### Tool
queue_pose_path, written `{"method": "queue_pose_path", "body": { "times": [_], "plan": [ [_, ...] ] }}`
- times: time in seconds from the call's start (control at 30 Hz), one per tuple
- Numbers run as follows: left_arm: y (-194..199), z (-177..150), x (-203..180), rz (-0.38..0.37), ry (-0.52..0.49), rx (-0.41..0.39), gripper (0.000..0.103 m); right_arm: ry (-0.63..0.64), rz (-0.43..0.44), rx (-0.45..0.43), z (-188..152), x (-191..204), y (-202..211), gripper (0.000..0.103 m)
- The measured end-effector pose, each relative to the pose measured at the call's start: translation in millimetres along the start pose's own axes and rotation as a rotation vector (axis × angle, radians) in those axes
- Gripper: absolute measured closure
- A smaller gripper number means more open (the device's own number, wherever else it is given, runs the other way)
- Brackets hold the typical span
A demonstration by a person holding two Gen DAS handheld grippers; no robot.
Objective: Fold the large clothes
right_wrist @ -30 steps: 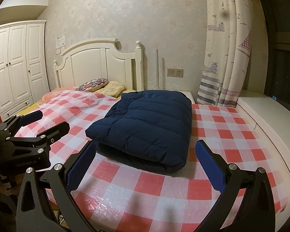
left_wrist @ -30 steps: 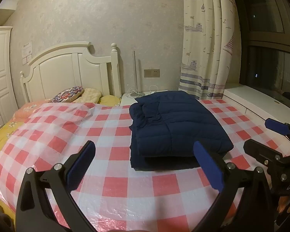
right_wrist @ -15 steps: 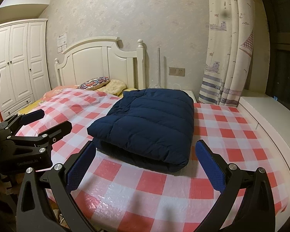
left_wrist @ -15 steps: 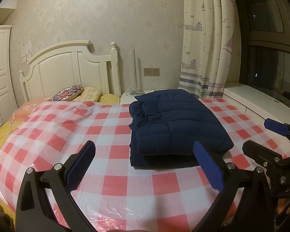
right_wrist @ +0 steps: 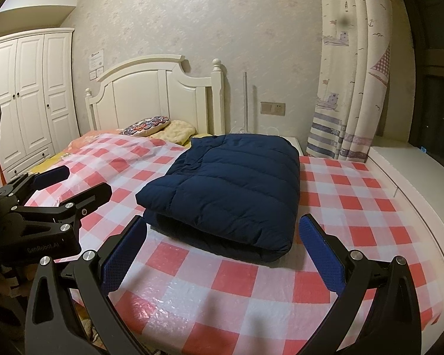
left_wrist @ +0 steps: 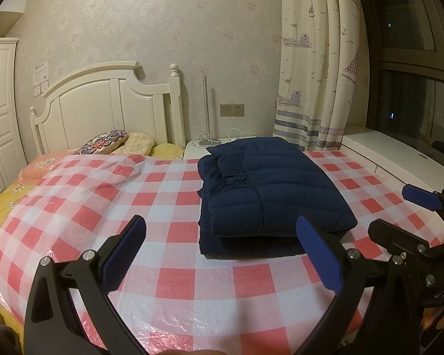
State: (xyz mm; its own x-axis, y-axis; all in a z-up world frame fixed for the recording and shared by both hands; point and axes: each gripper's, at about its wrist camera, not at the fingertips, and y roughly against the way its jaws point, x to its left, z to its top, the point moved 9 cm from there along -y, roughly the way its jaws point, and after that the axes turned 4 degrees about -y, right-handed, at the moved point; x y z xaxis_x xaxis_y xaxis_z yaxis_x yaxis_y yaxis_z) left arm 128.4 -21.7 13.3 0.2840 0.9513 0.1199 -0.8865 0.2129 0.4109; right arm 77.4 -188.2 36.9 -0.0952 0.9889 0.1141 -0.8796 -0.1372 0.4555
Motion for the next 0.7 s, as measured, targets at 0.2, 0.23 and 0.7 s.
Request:
{"method": "queue_pose_path", "body": {
  "times": [0.2,0.23,0.7],
  "plan": [
    [-1.4,-2.9,-0.2,-0.001,0.007,0.009,0.002,0.002,0.006,0.006,-1.8,-1.3,-1.8,0.004],
    [-1.6,-3.1,-0.7,-0.002,0.007,0.01,0.002,0.002,0.007,0.007,-2.3,-1.5,-2.2,0.004],
    [-70.3,-5.8,63.5,0.016,0.035,0.125,0.002,-0.054,-0.05,0.072,-8.7,-68.0,-31.9,0.004]
  ]
}}
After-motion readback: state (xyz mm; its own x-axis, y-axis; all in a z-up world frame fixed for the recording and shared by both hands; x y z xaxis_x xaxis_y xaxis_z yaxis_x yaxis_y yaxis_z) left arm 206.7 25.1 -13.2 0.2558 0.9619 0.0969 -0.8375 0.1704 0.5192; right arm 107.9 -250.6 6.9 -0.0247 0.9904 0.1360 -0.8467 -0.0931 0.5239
